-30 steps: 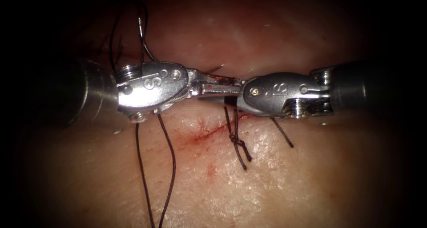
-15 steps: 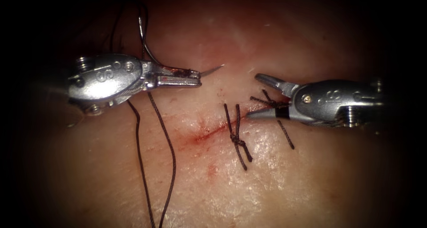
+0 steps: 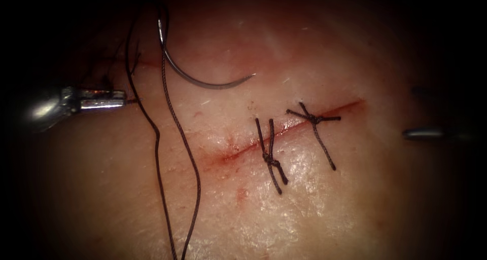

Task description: Wound Closure

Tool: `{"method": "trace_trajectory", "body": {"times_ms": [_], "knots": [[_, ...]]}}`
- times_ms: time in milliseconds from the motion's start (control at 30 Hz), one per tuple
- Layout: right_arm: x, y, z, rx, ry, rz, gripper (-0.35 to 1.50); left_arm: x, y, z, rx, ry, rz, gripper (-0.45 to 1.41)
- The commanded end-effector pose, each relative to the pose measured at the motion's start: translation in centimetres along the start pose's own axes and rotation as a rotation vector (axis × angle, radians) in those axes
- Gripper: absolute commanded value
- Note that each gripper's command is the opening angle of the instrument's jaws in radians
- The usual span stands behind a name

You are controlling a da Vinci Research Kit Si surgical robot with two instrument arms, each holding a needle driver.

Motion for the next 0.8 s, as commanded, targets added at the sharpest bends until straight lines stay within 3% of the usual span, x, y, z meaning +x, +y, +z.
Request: {"method": "trace_trajectory", "body": {"times_ms": [33,267,300,333,367,400,433,467,600,633,800], "knots": [[-0.16,-0.08,-0.02,0.001,-0.012,0.002,1.48,-0.23,0.09,-0.02,0.009,-0.005,0.009,-0.45],[-0.25,-0.13,-0.03,0.0,-0.022,-0.002,1.48,-0.75,0.22,-0.2,0.037,-0.015,0.016,-0.45],[-0.25,-0.15,-0.03,-0.001,-0.022,-0.002,1.48,-1.03,0.3,-0.2,0.064,-0.013,-0.015,0.14],[-0.26,-0.15,-0.03,-0.001,-0.022,-0.003,1.48,-1.12,0.32,-0.18,0.074,-0.011,-0.038,0.44],[-0.26,-0.15,-0.03,-0.001,-0.022,-0.003,1.48,-1.12,0.32,-0.18,0.074,-0.011,-0.038,0.44],[-0.27,-0.16,-0.03,-0.002,-0.021,0.002,1.48,-1.24,0.34,-0.14,0.104,-0.009,-0.084,0.96],[-0.27,-0.16,-0.03,-0.002,-0.021,0.002,1.48,-1.24,0.34,-0.14,0.104,-0.009,-0.084,0.96],[-0.27,-0.17,-0.02,-0.003,-0.021,0.007,1.48,-1.35,0.37,-0.07,0.154,-0.01,-0.112,1.2],[-0.27,-0.19,-0.02,-0.001,-0.02,0.007,1.48,-1.56,0.48,0.07,0.172,-0.066,-0.113,1.3],[-0.27,-0.2,-0.02,-0.001,-0.02,0.007,1.48,-1.63,0.52,0.1,0.161,-0.125,-0.107,1.31],[-0.29,-0.22,-0.02,0.005,-0.021,0.011,1.48,-1.69,0.63,-0.04,0.154,-0.205,-0.103,1.3]]}}
